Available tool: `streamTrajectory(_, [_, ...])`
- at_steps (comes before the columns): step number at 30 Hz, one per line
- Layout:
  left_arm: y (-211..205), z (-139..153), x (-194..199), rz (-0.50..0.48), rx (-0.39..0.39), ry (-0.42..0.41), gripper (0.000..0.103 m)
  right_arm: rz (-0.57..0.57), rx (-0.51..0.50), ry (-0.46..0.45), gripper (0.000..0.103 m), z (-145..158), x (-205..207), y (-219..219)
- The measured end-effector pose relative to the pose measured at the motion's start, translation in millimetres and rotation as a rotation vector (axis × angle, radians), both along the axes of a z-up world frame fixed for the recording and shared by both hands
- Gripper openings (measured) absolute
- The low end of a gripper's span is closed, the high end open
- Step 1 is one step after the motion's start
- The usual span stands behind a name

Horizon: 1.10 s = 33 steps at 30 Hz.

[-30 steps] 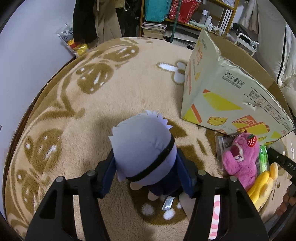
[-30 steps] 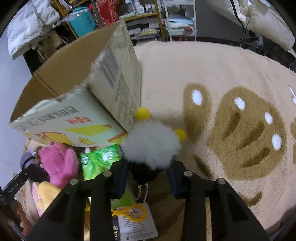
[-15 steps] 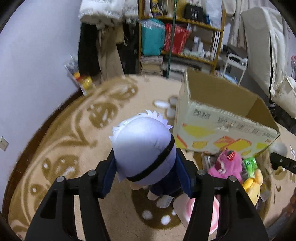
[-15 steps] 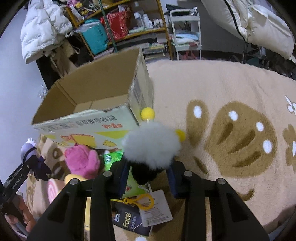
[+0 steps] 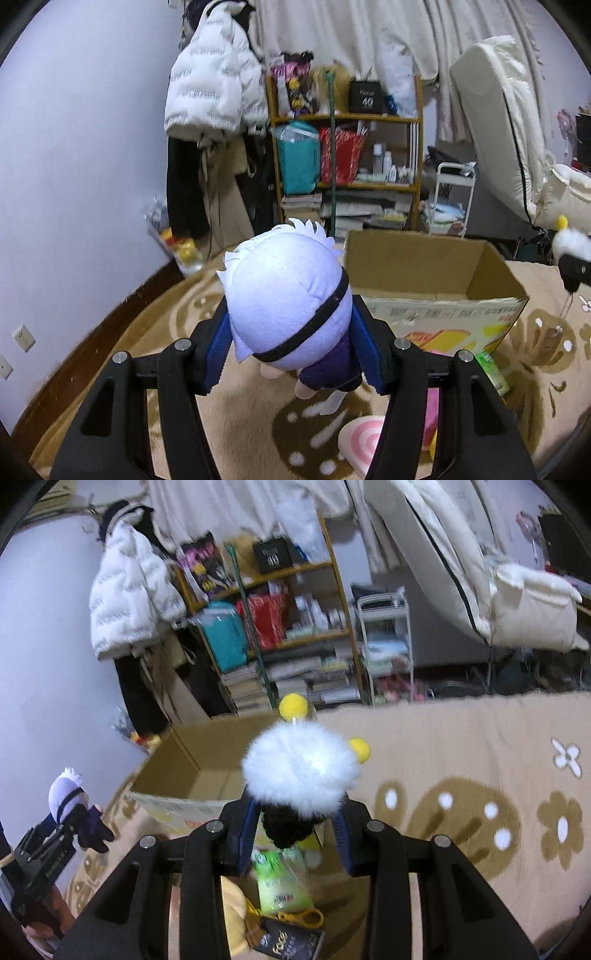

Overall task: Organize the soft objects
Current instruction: 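Lift the doll with the left tool while the right tool lifts the pom-pom toward the box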

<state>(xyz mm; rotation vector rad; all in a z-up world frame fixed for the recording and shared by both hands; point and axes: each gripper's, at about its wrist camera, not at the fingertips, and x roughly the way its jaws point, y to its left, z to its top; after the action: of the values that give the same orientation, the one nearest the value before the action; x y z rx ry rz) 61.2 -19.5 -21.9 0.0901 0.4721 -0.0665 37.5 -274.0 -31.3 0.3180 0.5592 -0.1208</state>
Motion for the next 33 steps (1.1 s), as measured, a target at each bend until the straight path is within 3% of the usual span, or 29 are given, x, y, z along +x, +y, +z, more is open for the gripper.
streamTrajectory(9, [-26, 23, -3, -0.046, 0.058, -0.128, 0.059, 0.035, -0.103, -0.142, 0.038, 38, 2, 13])
streamTrajectory(14, [-38, 32, 1, -0.077, 0.052, -0.164, 0.059, 0.061, -0.155, -0.173, 0.038, 49, 3, 18])
streamTrajectory(18, [-49, 38, 14, -0.094, 0.018, -0.170, 0.059, 0.075, -0.159, -0.191, 0.038, 54, 9, 19])
streamTrajectory(27, [-68, 34, 42, -0.117, 0.047, -0.166, 0.059, 0.128, -0.184, -0.247, 0.038, 55, 29, 25])
streamTrajectory(33, [-80, 23, 56, -0.141, 0.059, -0.131, 0.060, 0.145, -0.150, -0.202, 0.038, 34, 49, 21])
